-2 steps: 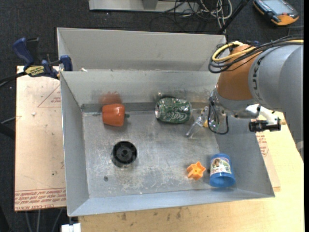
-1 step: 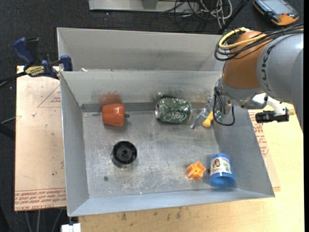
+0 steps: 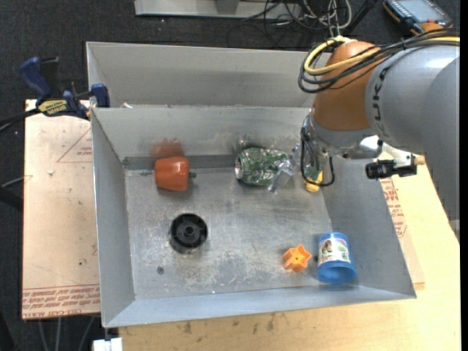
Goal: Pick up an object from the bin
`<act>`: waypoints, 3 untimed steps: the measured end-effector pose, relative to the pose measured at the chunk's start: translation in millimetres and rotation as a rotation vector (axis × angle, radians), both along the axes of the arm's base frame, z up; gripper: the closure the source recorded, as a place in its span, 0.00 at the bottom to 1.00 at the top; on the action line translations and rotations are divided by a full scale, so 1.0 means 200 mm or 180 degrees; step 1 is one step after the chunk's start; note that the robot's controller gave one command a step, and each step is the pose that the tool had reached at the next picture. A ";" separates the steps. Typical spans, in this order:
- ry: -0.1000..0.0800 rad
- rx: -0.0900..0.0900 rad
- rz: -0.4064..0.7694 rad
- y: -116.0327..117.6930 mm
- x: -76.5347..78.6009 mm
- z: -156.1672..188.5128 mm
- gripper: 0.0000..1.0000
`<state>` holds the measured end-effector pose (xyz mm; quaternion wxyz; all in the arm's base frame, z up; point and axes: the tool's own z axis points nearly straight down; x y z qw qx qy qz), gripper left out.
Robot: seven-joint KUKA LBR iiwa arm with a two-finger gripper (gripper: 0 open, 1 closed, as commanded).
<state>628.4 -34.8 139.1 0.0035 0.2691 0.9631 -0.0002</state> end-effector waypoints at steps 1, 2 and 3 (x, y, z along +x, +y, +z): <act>0.0011 0.0030 0.0032 0.02 -0.01 -0.13 1.00; 0.0053 0.0002 -0.0050 -0.11 0.00 -0.01 1.00; -0.0042 0.0001 0.0004 -0.09 0.02 0.05 1.00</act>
Offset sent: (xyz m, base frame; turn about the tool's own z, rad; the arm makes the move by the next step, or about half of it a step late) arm 0.0167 -0.0095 0.0941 -0.0131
